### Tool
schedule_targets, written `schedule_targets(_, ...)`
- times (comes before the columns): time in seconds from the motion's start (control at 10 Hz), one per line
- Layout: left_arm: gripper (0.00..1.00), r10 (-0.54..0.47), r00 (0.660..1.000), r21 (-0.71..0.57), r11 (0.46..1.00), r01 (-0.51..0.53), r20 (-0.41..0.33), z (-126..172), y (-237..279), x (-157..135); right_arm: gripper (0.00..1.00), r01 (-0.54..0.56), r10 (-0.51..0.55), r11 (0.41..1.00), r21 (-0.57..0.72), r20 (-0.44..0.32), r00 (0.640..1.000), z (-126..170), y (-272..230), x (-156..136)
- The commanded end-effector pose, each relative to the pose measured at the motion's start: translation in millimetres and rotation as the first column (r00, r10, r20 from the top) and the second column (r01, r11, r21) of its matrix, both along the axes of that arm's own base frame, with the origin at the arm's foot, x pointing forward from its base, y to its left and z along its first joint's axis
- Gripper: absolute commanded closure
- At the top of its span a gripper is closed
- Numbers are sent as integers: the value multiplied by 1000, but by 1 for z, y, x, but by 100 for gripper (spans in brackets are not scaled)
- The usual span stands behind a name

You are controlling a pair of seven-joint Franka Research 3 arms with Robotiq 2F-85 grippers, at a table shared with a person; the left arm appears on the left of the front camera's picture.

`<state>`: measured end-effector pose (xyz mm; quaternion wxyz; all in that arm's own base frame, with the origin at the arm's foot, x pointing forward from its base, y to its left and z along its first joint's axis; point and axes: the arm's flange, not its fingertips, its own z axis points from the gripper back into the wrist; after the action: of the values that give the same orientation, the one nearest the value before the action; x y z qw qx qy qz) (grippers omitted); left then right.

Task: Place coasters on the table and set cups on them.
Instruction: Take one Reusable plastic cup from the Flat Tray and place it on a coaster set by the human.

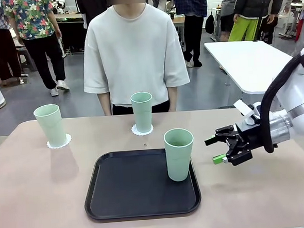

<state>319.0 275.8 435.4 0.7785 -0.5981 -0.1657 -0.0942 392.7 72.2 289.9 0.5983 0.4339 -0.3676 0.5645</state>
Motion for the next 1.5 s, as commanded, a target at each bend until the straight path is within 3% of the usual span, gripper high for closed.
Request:
schedule_targets(0.0,0,4,1000,-9,1000,-4,3,2,0,-1,0,17,-17,1000,8,-43,999,-5,23,12)
schedule_targets(0.5,0,4,1000,-9,1000,-4,3,2,0,-1,0,-40,40,999,8,-69,997,-17,39,13)
schedule_targets(1.4,0,4,1000,-9,1000,-4,3,2,0,-1,0,-139,139,990,33,6,990,-21,65,11)
